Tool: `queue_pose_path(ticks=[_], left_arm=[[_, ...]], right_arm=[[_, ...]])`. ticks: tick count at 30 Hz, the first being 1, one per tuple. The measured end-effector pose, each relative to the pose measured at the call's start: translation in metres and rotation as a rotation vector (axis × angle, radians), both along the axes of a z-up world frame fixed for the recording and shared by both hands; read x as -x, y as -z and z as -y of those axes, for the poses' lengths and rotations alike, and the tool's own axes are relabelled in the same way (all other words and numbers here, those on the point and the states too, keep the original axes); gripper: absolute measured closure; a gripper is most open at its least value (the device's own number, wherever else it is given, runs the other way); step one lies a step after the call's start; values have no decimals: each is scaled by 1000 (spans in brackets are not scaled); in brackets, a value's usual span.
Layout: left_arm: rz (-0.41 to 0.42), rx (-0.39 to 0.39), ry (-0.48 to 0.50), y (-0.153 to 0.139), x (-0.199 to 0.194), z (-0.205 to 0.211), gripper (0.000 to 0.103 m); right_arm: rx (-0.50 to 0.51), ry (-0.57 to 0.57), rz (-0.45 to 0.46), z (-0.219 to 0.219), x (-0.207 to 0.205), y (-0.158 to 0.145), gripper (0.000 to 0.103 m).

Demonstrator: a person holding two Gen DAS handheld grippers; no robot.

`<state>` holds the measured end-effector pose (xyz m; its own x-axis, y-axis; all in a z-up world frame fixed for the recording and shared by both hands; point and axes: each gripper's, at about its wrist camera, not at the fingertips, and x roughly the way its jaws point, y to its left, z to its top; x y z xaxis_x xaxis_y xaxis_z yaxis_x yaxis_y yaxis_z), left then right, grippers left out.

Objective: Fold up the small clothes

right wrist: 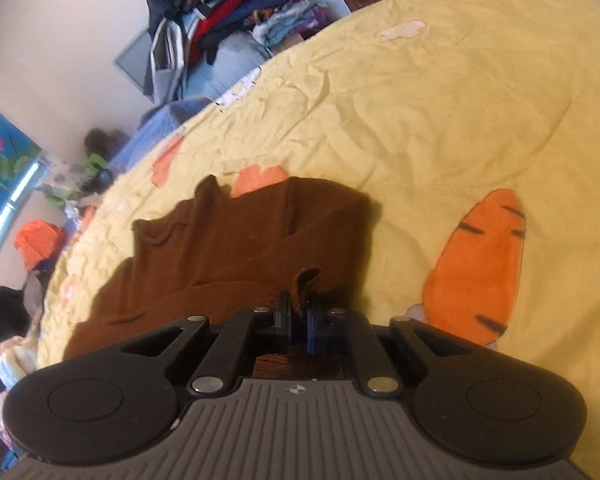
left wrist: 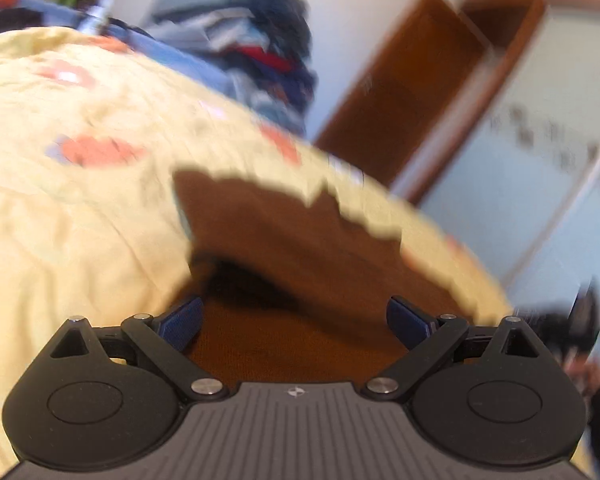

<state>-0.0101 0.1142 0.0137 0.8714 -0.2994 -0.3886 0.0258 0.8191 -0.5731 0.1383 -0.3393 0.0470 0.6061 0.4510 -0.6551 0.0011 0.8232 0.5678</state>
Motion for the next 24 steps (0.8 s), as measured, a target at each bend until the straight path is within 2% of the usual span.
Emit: queue_pose_path(ticks=[1, 3, 6, 8, 9, 10, 11, 12, 13, 14, 15, 16, 17, 18, 19, 20, 21, 22, 23, 24], left_arm=[[28, 47, -33, -5, 1, -11, 4], [30, 70, -108, -14, -10, -31, 4], [-107, 90, -144, -9, -51, -58, 4], [-224, 144, -107, 4, -82, -71, 5], [-232, 170, -86, 8, -91, -74, 5], [-219, 183, -69, 8, -98, -74, 5], [-224, 201, -46, 8, -106, -74, 7], [-244, 218, -24, 9, -115, -73, 10], [-268, 219, -14, 10, -123, -71, 25], [-295, 200, -3, 12, -130, -66, 56], [-325, 151, 6, 14, -137, -61, 71], [-333, 77, 11, 13, -141, -53, 81], [-316, 3, 18, 9, -142, -45, 86], [-300, -80, 27, 4, -143, -37, 88], [-271, -183, 19, -6, -140, -26, 89], [-213, -296, -7, -18, -133, -14, 90], [-141, -385, -22, -29, -125, -5, 90], [-91, -445, -18, -37, -119, 1, 91], [-87, -489, 10, -35, -117, 7, 91], [-117, -543, 24, -26, -120, 12, 91]], right_arm=[[12, -3, 2, 0, -1, -1, 89], [34, -4, 12, 1, -2, -3, 89], [33, 26, 25, 8, -6, -3, 88], [84, 26, 14, 6, -9, -2, 76], [93, 19, 28, 7, -9, -4, 71], [96, 28, 53, 6, -9, -7, 51], [122, 61, 83, 6, -7, -10, 23], [159, 103, 122, 7, -5, -15, 13], [193, 143, 162, 7, -4, -17, 6], [206, 158, 171, 8, -7, -16, 7], [202, 157, 145, 9, -13, -13, 8], [193, 142, 106, 7, -21, -7, 13], [190, 110, 72, 4, -27, 0, 17], [228, 86, 101, -3, -27, 1, 20], [251, 41, 94, -11, -31, 2, 46], [266, 15, 90, -16, -32, 1, 90], [269, 0, 79, -18, -34, 0, 87], [273, 3, 113, -16, -31, -3, 89], [269, 16, 121, -12, -29, -3, 90], [267, 37, 97, -7, -28, 3, 90]])
